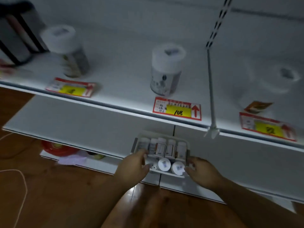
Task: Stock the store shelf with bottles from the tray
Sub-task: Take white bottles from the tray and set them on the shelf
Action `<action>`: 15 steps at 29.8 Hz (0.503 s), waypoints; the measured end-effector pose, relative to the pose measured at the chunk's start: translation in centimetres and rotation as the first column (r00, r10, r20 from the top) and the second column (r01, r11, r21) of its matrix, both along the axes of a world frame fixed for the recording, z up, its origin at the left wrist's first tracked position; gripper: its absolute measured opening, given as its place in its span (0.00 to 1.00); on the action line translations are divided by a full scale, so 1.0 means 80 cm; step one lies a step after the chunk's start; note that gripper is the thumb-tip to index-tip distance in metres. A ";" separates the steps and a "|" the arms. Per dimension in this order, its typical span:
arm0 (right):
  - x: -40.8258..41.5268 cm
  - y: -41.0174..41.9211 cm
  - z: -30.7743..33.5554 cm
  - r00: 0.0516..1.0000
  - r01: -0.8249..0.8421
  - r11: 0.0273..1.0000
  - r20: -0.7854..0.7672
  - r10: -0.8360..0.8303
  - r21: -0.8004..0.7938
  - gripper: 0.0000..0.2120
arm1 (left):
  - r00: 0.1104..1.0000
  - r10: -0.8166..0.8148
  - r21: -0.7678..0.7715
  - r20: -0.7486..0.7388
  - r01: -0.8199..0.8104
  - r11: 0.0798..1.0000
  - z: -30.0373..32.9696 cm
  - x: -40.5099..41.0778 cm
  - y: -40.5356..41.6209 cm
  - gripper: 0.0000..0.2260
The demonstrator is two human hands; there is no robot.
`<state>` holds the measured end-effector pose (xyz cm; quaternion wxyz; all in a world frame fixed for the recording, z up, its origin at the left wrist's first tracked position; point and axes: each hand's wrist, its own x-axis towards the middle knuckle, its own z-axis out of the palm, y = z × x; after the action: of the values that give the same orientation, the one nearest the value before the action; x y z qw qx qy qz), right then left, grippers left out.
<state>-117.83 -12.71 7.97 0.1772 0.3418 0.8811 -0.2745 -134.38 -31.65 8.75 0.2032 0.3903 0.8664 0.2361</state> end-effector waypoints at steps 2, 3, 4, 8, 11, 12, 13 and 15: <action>-0.006 0.005 -0.032 0.997 0.082 0.996 -0.011 -0.082 0.019 0.16 | 0.982 0.131 0.009 0.133 -0.134 0.991 -0.038 0.002 0.035 0.16; -0.012 0.005 -0.049 0.992 0.125 0.992 -0.024 -0.124 0.035 0.17 | 0.974 0.170 0.018 0.152 -0.175 0.984 -0.059 0.006 0.052 0.17; -0.019 0.004 -0.065 0.985 0.167 0.984 -0.057 -0.163 0.059 0.19 | 0.972 0.187 0.035 0.143 -0.194 0.980 -0.080 0.008 0.068 0.16; -0.065 0.006 -0.102 0.982 0.128 0.985 -0.153 -0.110 0.113 0.27 | 0.915 0.306 0.034 0.263 -0.326 0.945 -0.144 0.006 0.109 0.14; -0.089 0.014 -0.118 0.992 -0.119 0.969 -0.023 0.126 0.215 0.36 | 0.877 0.333 -0.004 0.345 -0.354 0.935 -0.169 0.007 0.121 0.13; -0.096 0.017 -0.123 0.987 -0.159 0.954 0.006 0.163 0.254 0.37 | 0.860 0.358 0.005 0.363 -0.387 0.922 -0.172 0.006 0.124 0.12; -0.102 0.019 -0.126 0.988 -0.150 0.950 0.010 0.153 0.273 0.37 | 0.845 0.371 0.027 0.385 -0.412 0.911 -0.172 0.005 0.125 0.11; -0.112 0.020 -0.129 0.996 -0.075 0.963 -0.018 0.082 0.257 0.36 | 0.832 0.381 0.038 0.404 -0.432 0.901 -0.171 0.002 0.128 0.09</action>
<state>-126.82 -11.11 -2.31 0.1297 0.3227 0.9245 -0.1558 -134.23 -21.38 -4.92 0.2895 0.1546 0.8552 0.4011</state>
